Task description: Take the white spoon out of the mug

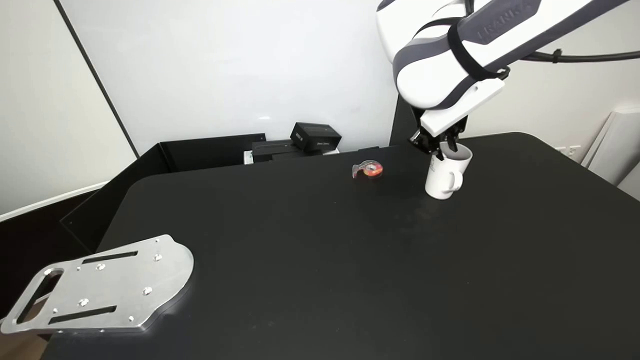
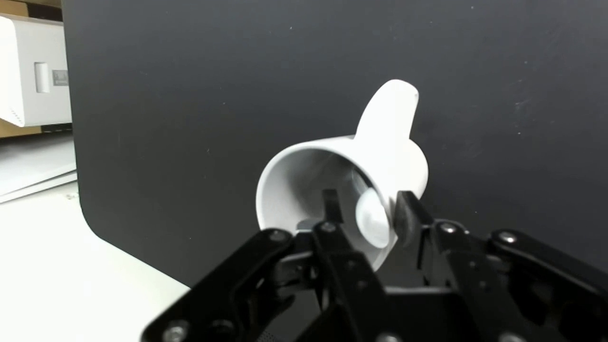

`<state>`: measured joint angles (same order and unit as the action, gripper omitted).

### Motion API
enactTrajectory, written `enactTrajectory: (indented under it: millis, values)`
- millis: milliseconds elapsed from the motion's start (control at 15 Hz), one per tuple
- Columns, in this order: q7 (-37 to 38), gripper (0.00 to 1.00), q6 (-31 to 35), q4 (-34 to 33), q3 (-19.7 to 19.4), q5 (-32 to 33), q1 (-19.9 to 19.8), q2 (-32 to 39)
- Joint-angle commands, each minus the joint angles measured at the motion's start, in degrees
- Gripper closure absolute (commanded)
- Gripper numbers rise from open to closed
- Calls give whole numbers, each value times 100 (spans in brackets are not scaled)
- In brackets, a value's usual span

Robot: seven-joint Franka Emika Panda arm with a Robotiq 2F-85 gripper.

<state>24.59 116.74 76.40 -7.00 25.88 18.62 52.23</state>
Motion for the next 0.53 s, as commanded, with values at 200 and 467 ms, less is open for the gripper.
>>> enactTrajectory:
  millis: [200, 467]
  values:
    - [13, 100, 7, -29, -45, 17, 94, -71]
    - [-3, 99, -19, -77, -62, 17, 87, -92]
